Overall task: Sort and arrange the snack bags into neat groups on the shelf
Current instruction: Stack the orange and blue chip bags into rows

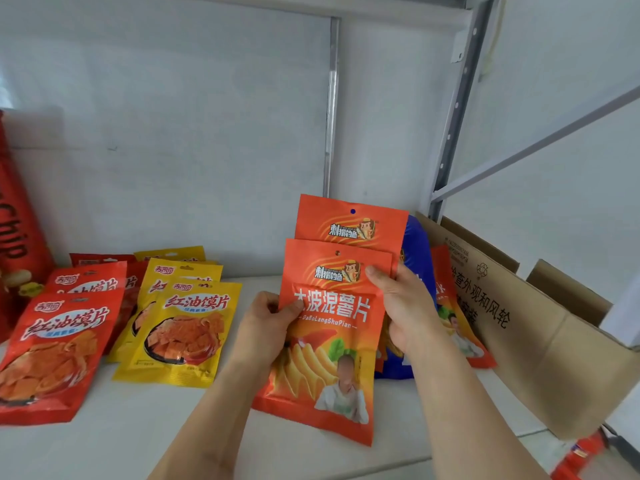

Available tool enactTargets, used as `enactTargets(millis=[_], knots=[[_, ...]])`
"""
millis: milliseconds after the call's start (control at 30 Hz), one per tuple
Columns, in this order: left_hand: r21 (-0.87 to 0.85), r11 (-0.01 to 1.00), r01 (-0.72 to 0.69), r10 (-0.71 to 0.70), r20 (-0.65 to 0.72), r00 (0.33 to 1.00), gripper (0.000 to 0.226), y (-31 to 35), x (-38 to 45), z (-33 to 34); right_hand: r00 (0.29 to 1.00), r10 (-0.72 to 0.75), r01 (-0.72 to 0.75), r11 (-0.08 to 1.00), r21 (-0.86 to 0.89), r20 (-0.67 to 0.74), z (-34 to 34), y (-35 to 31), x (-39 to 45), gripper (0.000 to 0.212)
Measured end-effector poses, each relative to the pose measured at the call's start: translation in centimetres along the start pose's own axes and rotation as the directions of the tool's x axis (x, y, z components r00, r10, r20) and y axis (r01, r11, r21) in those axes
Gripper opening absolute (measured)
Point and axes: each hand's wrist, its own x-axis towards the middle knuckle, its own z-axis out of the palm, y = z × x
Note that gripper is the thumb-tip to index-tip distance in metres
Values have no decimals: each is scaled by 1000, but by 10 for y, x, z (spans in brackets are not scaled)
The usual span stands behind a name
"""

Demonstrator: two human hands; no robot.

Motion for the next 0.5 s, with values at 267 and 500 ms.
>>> enactTargets(millis=[267,500], knots=[[-194,955,225,-139,376,916,43,13,-6,-2,998,-35,35,999,15,-50,2,3,5,14],[-235,943,237,-131,391,911,47,11,-2,-4,991,-96,88,992,-88,-92,6,5,8,16]])
